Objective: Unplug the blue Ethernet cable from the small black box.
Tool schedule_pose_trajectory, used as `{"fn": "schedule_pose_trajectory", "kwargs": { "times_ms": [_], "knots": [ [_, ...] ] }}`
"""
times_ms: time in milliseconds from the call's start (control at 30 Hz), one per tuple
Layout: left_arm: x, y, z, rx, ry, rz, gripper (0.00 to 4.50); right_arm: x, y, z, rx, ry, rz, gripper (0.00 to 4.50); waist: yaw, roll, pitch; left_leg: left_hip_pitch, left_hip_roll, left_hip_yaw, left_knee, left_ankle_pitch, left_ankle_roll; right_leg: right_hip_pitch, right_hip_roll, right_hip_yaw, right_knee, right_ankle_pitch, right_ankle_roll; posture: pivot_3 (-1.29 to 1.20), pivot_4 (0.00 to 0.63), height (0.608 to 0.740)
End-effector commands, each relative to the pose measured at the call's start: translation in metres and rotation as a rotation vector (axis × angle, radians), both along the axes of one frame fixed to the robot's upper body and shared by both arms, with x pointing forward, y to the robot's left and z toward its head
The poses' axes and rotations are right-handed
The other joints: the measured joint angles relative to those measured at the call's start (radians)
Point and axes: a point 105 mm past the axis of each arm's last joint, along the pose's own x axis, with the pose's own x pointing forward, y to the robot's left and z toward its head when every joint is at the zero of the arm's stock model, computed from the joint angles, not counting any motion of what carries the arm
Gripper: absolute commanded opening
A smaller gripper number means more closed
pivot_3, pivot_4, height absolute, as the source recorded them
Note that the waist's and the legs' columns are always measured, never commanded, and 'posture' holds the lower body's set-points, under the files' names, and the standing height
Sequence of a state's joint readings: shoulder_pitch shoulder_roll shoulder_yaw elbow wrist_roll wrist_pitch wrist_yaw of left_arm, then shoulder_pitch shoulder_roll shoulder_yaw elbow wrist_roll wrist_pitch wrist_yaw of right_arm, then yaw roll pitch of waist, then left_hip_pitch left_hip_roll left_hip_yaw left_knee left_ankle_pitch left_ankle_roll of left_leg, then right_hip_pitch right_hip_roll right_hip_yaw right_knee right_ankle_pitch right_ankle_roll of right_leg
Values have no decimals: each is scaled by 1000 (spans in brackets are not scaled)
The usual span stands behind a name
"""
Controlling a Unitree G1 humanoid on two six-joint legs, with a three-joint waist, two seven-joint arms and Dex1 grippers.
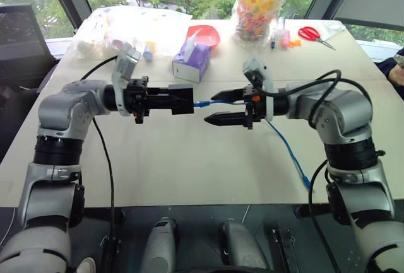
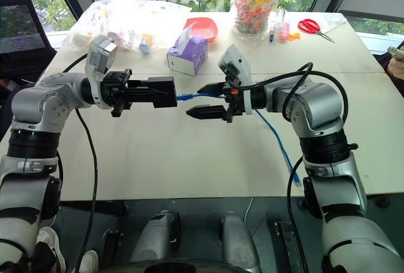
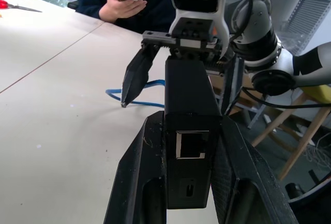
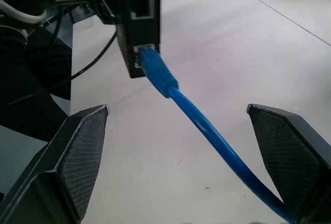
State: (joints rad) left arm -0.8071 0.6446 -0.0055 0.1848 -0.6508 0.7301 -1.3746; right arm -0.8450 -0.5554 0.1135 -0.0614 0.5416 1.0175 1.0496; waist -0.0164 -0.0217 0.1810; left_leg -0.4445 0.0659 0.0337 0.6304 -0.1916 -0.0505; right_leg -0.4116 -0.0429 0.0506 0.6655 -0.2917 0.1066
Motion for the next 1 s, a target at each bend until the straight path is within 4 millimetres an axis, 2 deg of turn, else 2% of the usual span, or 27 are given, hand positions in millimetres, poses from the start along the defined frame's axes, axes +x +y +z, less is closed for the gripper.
{"fn": "schedule_pose_trajectory", "kwargs": {
  "times_ms": [33, 67, 133, 567, 1000],
  "knots": [
    [-3, 1, 15, -27, -56, -11, 503, 0, 3, 18, 22, -58, 22, 3950, 0, 0, 0, 0, 0, 0, 0, 0, 0, 0, 0, 0, 0, 0, 0, 0, 150, 735],
    [-3, 1, 14, -25, -57, -11, 503, 0, 3, 18, 24, -57, 22, 3692, 0, 0, 0, 0, 0, 0, 0, 0, 0, 0, 0, 0, 0, 0, 0, 0, 150, 735],
    [-3, 2, 13, -20, -58, -10, 503, 0, 4, 20, 24, -54, 27, 2666, 0, 0, 0, 0, 0, 0, 0, 0, 0, 0, 0, 0, 0, 0, 0, 0, 150, 735],
    [0, 0, 11, -7, -67, -3, 503, -11, 14, 27, 40, -40, 90, 2666, 1, 0, 0, 0, 0, 0, 0, 0, 0, 0, 0, 0, 0, 0, 0, 0, 150, 735],
    [1, -3, 10, -12, -71, -4, 503, -12, 23, 29, 36, -42, 113, 2666, 1, 0, 0, 0, 0, 0, 0, 0, 0, 0, 0, 0, 0, 0, 0, 0, 150, 735]
  ]
}}
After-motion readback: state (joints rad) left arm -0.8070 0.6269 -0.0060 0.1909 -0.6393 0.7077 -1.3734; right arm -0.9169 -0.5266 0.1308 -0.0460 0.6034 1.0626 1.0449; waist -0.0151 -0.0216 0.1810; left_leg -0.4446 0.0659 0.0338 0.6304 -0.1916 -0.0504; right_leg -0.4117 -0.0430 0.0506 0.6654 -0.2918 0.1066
